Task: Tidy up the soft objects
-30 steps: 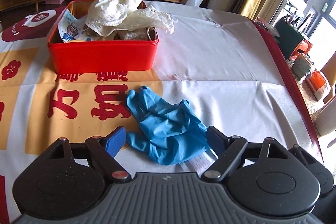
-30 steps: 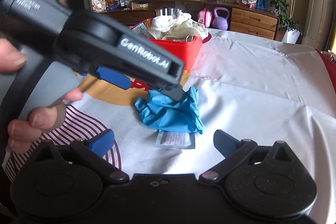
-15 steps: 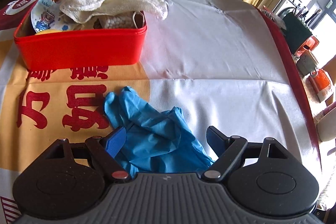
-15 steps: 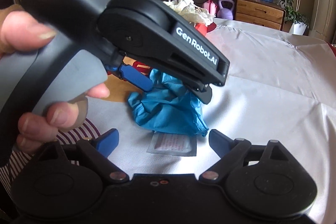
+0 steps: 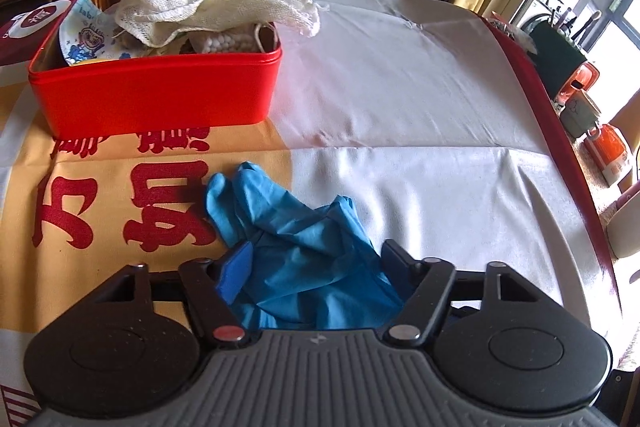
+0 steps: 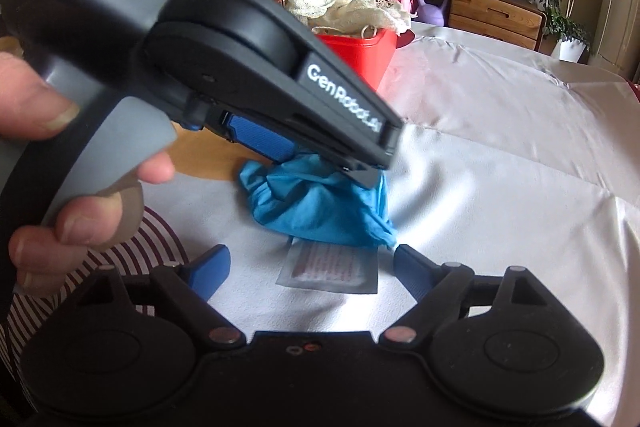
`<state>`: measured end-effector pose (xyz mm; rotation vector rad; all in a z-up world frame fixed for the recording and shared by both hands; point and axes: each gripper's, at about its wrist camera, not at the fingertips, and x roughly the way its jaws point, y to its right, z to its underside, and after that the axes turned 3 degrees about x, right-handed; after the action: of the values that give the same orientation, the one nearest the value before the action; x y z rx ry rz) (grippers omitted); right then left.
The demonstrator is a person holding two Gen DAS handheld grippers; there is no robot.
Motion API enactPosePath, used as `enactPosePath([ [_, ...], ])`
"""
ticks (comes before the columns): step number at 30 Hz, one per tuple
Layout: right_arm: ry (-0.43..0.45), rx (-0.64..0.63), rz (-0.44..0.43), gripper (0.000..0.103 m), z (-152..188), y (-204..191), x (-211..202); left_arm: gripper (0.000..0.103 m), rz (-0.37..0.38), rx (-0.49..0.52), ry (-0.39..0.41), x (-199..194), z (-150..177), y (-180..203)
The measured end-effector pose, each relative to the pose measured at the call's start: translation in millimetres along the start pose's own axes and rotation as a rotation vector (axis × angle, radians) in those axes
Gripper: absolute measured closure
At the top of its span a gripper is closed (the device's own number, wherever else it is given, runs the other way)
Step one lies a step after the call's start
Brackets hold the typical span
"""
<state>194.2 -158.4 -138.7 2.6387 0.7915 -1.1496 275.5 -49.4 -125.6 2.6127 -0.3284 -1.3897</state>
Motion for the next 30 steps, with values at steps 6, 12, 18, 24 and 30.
enactPosePath([
  [6, -0.007, -0.009, 0.009, 0.014, -2, 1, 2, 0.076, -0.027, -0.022, 0.016, -5, 3, -12],
  [12, -0.017, -0.017, 0.021, 0.014, -7, -2, 7, 0.094, -0.035, -0.044, 0.033, -8, 7, -24],
  [18, 0.0, -0.014, 0.038, 0.031, -6, -1, 5, 0.099, -0.042, -0.027, 0.063, -12, 14, -27],
  [24, 0.019, -0.007, 0.062, 0.056, -6, 2, 2, 0.1, -0.049, -0.094, 0.099, -27, 18, -54],
  [30, 0.038, -0.007, 0.071, 0.075, -7, -1, -6, 0.1, -0.061, -0.162, 0.123, -44, 23, -78],
])
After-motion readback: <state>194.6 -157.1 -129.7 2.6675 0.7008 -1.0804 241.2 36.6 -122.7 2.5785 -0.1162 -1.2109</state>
